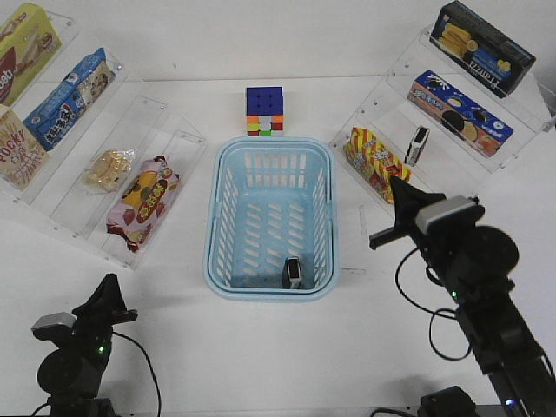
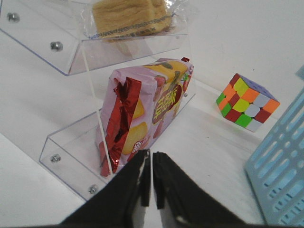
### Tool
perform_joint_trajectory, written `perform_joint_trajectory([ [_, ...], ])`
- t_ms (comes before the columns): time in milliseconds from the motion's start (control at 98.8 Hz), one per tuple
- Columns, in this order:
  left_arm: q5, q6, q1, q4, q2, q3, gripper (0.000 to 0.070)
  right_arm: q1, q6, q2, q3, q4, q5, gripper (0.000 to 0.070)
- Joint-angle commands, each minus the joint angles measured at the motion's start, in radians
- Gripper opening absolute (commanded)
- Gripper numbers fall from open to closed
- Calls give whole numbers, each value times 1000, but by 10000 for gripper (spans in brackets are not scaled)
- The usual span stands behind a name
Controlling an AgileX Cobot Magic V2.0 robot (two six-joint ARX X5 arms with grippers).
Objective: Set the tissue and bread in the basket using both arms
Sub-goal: 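Reach the left gripper to the wrapped bread roll and grasp it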
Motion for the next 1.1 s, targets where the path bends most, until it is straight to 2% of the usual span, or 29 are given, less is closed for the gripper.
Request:
perform_joint_trajectory([
  [0,24,-61,1,-1,3,66,1,-5,8,-102,-155,135,5,0],
  [71,26,-48,1,-48,27,143,1,-5,14,-193,-290,237,34,0],
  [172,26,49,1,-100,113,269,1,-5,16,-259,-397,285,55,0],
  [283,22,217,1,-151,269,418,1,-5,45,-268,-412,251,56,0],
  [425,23,482,1,-226,500,605,16,-5,60,-267,-412,251,55,0],
  [466,23,541,1,-233,564,650,103,-5,61,-267,-412,253,55,0],
  [577,12,624,1,-247,734,764,481,-5,61,-268,-412,249,55,0],
  [607,1,646,1,-250,776,792,547,-5,61,-268,-412,248,55,0],
  [638,-9,673,1,-251,818,819,576,-5,61,-268,-412,246,55,0],
  [779,-55,832,-1,-254,1001,930,575,-5,61,-267,-412,247,53,0],
  [870,-92,904,-3,-254,1103,988,575,-5,61,-268,-412,247,51,0],
  [1093,-154,985,-9,-209,1302,1074,574,-5,61,-268,-412,247,51,0],
])
